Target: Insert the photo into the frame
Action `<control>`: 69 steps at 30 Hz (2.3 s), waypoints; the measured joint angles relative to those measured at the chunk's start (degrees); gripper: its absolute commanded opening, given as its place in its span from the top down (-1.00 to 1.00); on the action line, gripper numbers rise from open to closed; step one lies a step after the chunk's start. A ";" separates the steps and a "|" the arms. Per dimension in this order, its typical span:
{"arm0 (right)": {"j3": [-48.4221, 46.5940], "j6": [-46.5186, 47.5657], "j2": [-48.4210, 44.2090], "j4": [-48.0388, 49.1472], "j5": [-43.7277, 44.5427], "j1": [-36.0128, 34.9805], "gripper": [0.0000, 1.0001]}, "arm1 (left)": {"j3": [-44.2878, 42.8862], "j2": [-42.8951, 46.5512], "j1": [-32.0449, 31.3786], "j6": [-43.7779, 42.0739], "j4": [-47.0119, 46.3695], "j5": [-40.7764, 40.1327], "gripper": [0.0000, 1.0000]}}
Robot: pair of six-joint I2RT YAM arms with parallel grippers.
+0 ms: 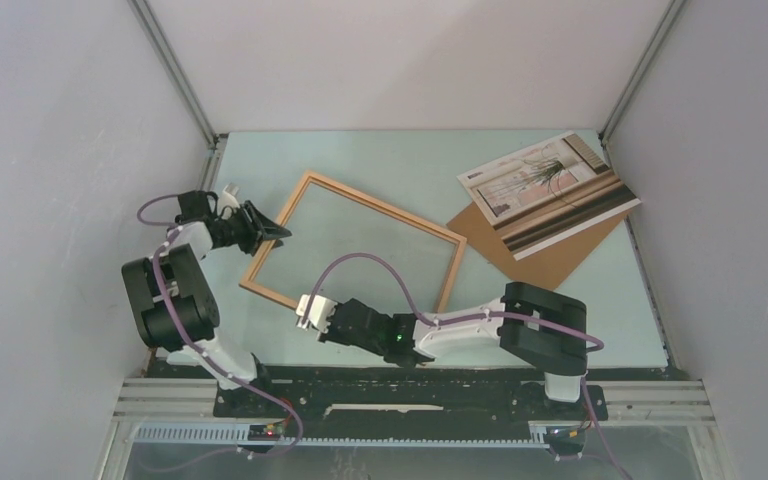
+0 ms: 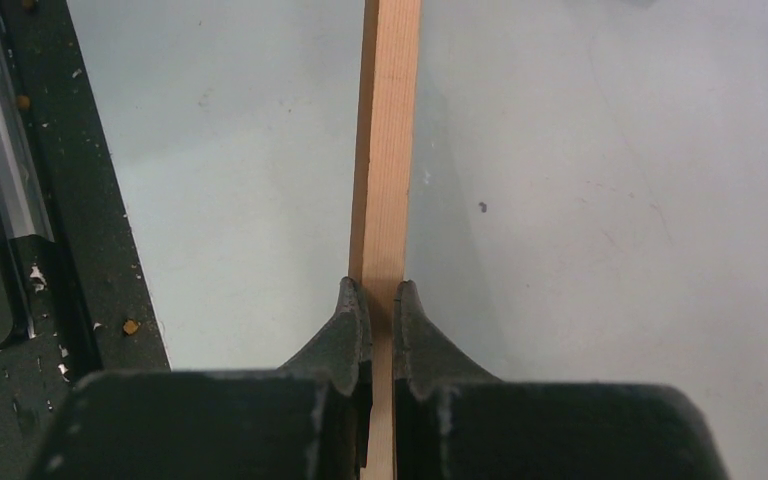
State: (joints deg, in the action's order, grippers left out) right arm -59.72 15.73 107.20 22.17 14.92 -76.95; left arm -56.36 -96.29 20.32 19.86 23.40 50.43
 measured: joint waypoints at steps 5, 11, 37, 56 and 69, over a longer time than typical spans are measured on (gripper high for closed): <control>0.00 0.04 -1.20 0.04 0.98 0.28 1.00 | 2.51 4.24 0.04 -0.94 -6.49 3.85 0.30; 0.02 0.00 -1.25 -0.42 1.09 0.42 1.00 | 5.09 5.38 0.07 2.71 -11.26 3.78 0.04; -2.34 -5.03 -3.69 -3.91 0.98 1.27 -0.75 | 10.78 18.75 -1.55 18.08 -15.54 4.87 0.82; -1.73 -42.80 -32.79 -40.96 -13.57 22.03 -0.76 | 12.66 26.38 -3.23 21.09 -8.87 5.79 1.00; 13.35 -49.92 -35.34 -49.99 -27.21 58.40 -0.54 | 12.66 26.16 -3.32 16.04 -7.65 3.54 1.00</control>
State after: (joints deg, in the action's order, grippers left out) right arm -46.37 -34.20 71.85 -27.81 -12.29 -18.55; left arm -43.70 -70.13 16.99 35.90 15.75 53.98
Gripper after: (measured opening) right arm 0.829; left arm 0.305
